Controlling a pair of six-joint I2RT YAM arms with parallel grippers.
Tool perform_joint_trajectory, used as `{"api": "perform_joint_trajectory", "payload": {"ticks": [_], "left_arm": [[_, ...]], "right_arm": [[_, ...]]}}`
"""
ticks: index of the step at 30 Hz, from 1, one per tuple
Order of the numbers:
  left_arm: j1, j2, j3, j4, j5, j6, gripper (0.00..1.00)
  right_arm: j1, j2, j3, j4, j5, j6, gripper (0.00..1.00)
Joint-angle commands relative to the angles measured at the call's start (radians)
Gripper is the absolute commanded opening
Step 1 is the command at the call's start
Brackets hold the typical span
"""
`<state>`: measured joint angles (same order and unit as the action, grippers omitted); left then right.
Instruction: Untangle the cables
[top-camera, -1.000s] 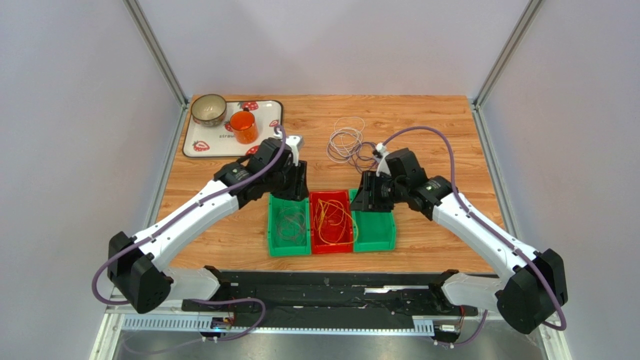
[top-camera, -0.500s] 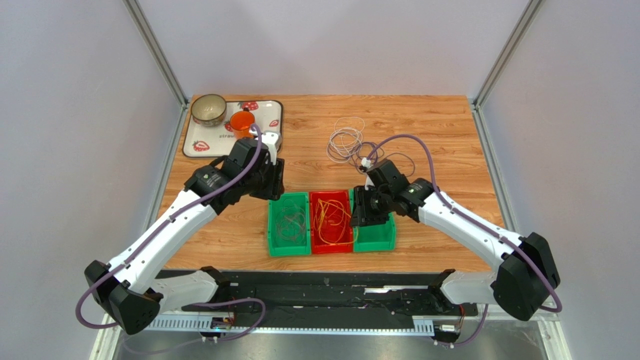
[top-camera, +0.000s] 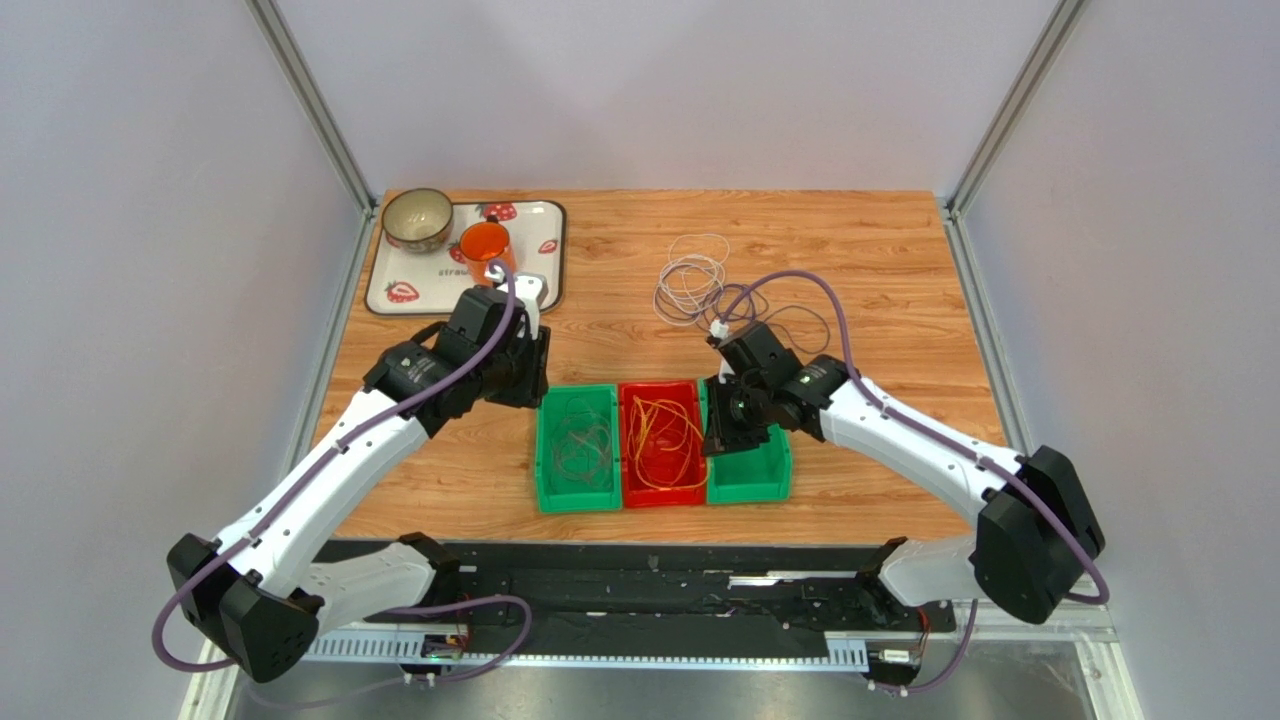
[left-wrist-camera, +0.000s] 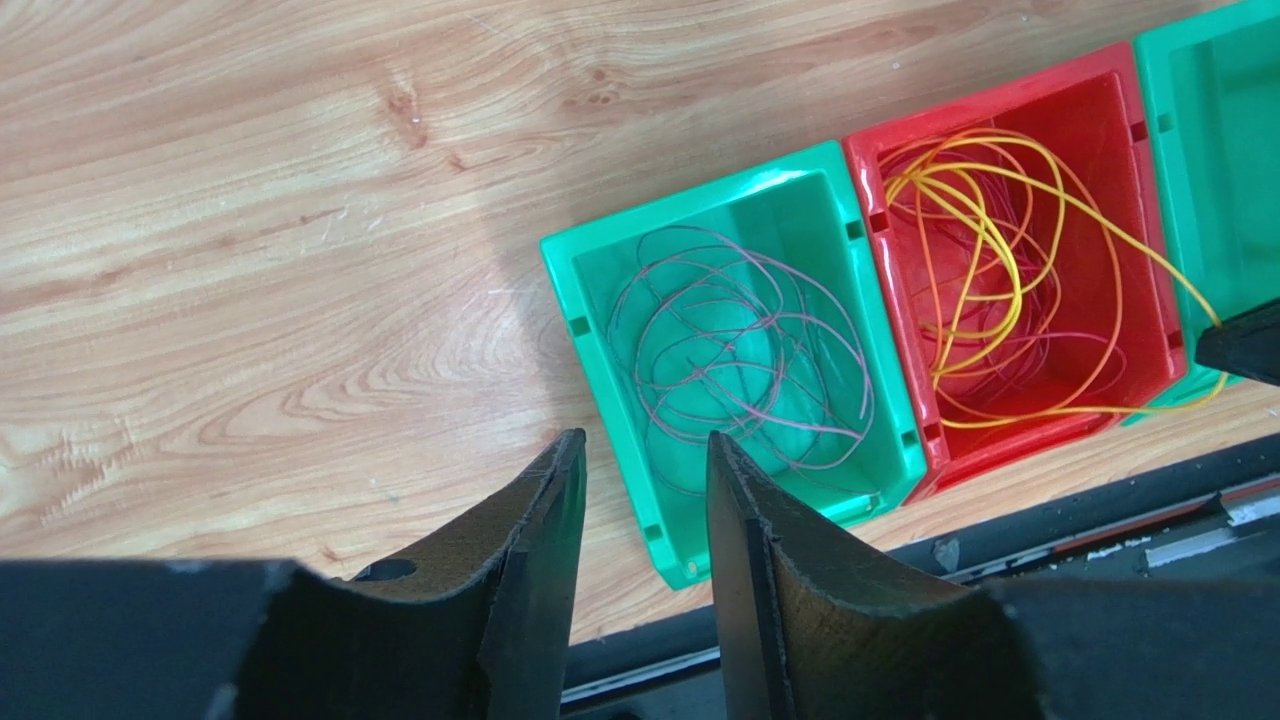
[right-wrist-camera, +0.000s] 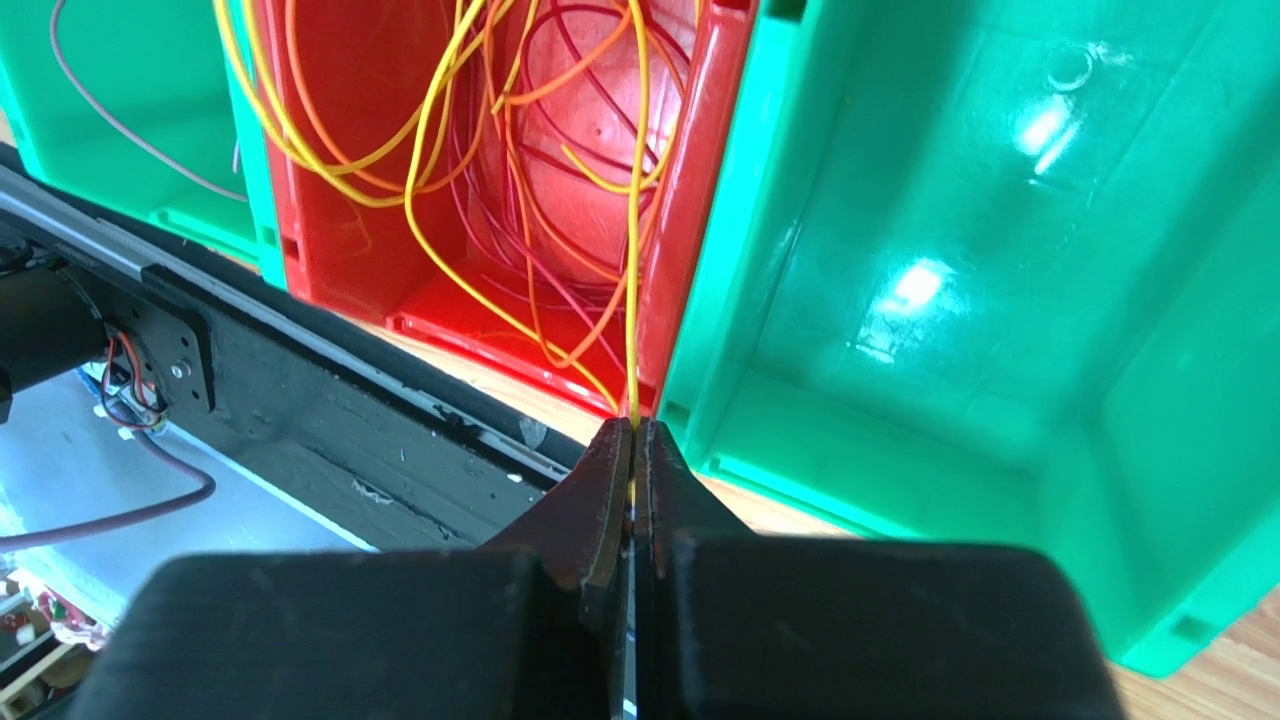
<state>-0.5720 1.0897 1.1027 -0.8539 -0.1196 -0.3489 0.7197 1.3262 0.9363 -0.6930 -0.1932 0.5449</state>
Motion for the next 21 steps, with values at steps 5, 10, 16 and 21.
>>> {"api": "perform_joint_trajectory", "payload": {"ticks": [5, 10, 16, 21], "left_arm": [[0.026, -0.033, -0.02, 0.042, 0.023, 0.025, 0.42], [0.031, -0.028, -0.021, 0.046, 0.023, 0.025, 0.41], [0.04, -0.016, -0.021, 0.047, 0.031, 0.027, 0.41], [0.057, -0.002, -0.015, 0.053, 0.064, 0.03, 0.41]], "right_arm": [[0.007, 0.152, 0.151, 0.128, -0.067, -0.022, 0.0], [0.007, 0.272, 0.208, 0.173, -0.109, -0.031, 0.0], [0.011, 0.312, 0.226, 0.139, -0.103, -0.054, 0.0], [0.015, 0.272, 0.22, 0.055, -0.04, -0.092, 0.0]]}}
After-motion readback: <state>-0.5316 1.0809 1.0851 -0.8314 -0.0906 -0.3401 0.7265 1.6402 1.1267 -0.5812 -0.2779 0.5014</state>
